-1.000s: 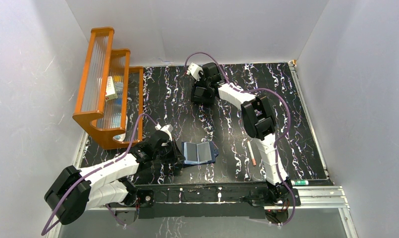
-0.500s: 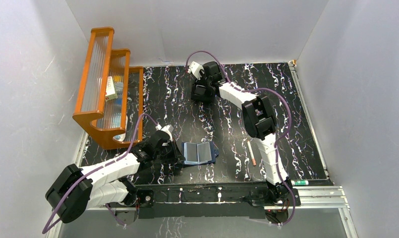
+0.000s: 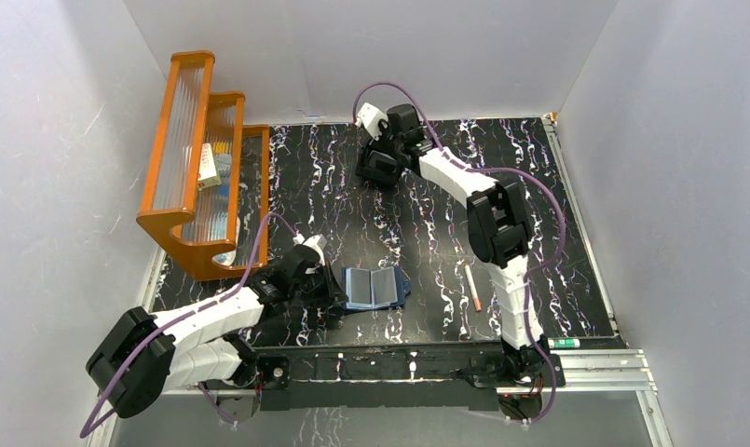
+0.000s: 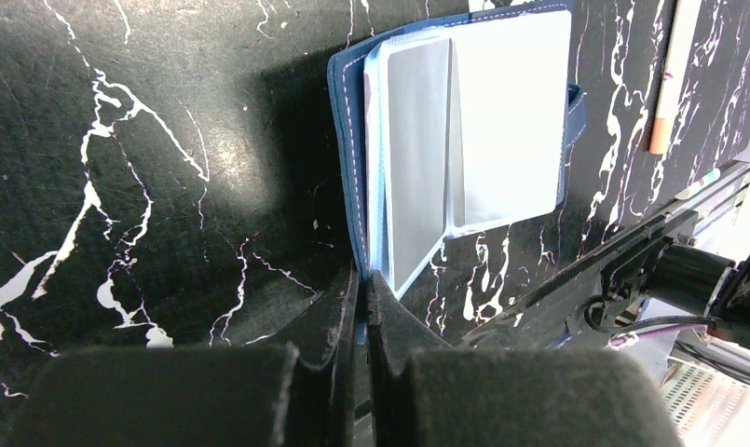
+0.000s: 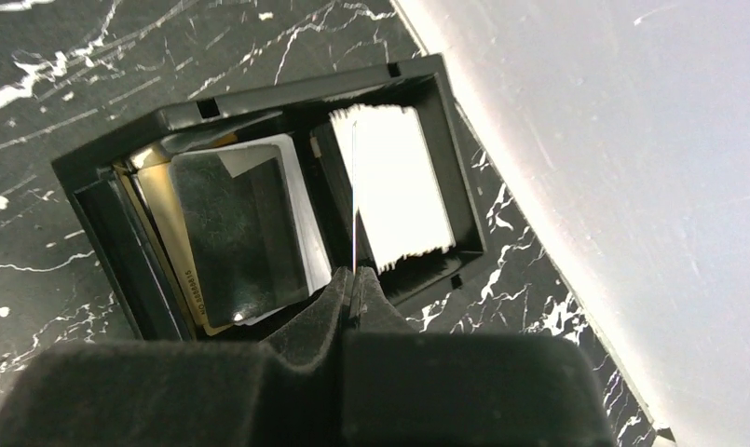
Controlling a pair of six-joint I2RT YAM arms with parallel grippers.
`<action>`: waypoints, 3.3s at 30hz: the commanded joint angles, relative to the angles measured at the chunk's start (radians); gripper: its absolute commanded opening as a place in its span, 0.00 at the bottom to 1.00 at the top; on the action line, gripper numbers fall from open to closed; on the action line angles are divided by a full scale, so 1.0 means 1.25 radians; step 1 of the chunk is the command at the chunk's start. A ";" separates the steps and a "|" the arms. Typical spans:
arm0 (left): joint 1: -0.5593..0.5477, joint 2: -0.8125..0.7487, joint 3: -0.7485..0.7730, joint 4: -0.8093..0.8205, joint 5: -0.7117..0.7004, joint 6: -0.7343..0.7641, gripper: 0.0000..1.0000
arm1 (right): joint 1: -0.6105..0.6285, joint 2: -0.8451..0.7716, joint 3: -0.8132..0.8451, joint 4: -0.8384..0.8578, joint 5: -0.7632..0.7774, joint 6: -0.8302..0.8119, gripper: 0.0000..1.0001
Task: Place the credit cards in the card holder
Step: Pick up the credit card from the storage box, then insert the credit card into the card holder.
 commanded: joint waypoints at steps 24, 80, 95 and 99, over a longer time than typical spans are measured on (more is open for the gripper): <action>-0.002 -0.123 0.218 -0.212 -0.093 -0.017 0.46 | 0.001 -0.666 -0.627 0.187 -0.329 0.932 0.00; -0.002 -0.117 0.227 -0.125 -0.079 -0.036 0.00 | 0.134 -0.933 -1.051 0.186 -0.234 1.162 0.55; -0.002 -0.007 0.126 0.007 0.018 -0.044 0.00 | 0.270 -0.683 -0.904 -0.025 -0.065 1.026 0.44; -0.002 0.026 0.118 0.026 0.022 -0.038 0.00 | 0.276 -0.650 -0.908 -0.051 -0.026 1.020 0.33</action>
